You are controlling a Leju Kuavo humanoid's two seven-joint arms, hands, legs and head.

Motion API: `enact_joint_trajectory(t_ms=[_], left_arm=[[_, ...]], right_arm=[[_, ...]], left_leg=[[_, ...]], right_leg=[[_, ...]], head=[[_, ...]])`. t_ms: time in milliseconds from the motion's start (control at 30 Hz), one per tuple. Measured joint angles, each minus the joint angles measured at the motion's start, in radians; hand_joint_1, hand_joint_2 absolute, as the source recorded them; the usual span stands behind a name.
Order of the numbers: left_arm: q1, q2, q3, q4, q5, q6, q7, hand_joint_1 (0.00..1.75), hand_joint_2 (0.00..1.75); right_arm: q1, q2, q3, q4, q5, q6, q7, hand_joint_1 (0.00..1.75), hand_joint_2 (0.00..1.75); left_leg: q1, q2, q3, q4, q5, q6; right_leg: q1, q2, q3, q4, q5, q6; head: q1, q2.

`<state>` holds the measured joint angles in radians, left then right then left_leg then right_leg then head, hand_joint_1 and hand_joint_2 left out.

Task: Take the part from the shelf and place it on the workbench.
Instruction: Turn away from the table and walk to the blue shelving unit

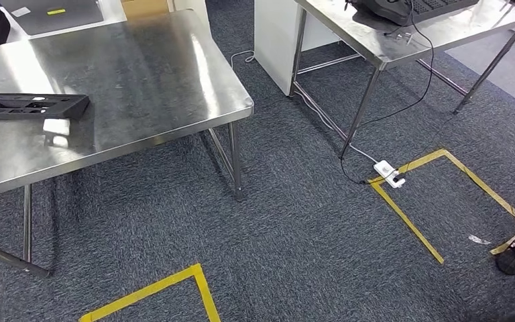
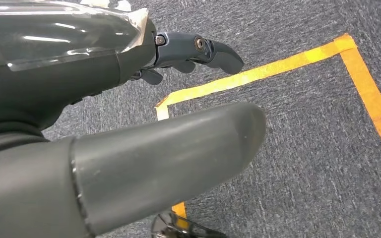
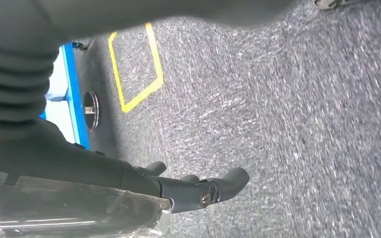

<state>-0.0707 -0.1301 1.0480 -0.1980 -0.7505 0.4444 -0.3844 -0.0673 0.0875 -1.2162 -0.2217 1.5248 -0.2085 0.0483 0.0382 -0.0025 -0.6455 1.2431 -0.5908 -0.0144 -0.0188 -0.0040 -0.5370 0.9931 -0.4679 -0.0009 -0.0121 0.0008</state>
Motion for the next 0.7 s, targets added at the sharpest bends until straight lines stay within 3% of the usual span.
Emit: enact_joint_trajectory(t_ms=[67,133,167,300,567,700], left_arm=[[0.001,0.002,0.0,0.0,0.001,-0.004,0.001,0.0,0.0],[0.0,0.004,0.0,0.0,0.004,-0.01,0.0,0.0,0.0],[0.0,0.004,0.0,-0.001,0.004,-0.012,-0.001,0.0,0.0],[0.001,0.005,0.001,-0.001,0.006,-0.02,-0.006,0.0,0.0],[0.001,0.008,0.001,-0.001,0.009,-0.046,-0.031,0.0,0.0],[0.001,0.01,0.001,-0.003,0.009,-0.054,-0.036,0.0,0.0]], right_arm=[[0.0,0.002,0.013,0.0,0.0,0.006,-0.013,0.0,1.75],[0.0,0.003,0.023,0.0,0.0,0.01,-0.024,0.0,1.75],[0.0,0.003,0.027,0.0,0.0,0.01,-0.027,0.0,1.75],[0.002,0.001,0.031,0.001,-0.001,0.011,-0.031,0.0,1.75],[0.007,0.001,0.034,0.001,-0.003,0.011,-0.024,0.0,1.75],[0.009,0.001,0.034,0.001,-0.003,0.011,-0.022,0.0,1.75]], left_leg=[[0.002,0.0,0.048,-0.125,0.071,0.003],[-0.002,-0.001,0.069,-0.186,0.093,0.01],[-0.005,-0.001,0.07,-0.191,0.092,0.014],[-0.018,-0.001,0.072,-0.196,0.096,0.022],[-0.03,-0.002,0.07,-0.194,0.094,0.039],[-0.034,-0.001,0.071,-0.196,0.096,0.055]], right_leg=[[0.005,0.01,-0.002,0.013,-0.009,0.008],[0.013,0.015,-0.013,0.024,-0.02,0.021],[0.018,0.016,-0.018,0.027,-0.024,0.025],[0.023,0.016,-0.017,0.027,-0.028,0.024],[0.014,0.016,-0.004,0.012,-0.019,0.042],[0.008,0.016,-0.002,0.009,-0.018,0.058]], head=[[-0.001,0.0],[0.002,0.0],[0.003,0.0],[0.005,0.0],[0.006,0.0],[0.006,0.0]])
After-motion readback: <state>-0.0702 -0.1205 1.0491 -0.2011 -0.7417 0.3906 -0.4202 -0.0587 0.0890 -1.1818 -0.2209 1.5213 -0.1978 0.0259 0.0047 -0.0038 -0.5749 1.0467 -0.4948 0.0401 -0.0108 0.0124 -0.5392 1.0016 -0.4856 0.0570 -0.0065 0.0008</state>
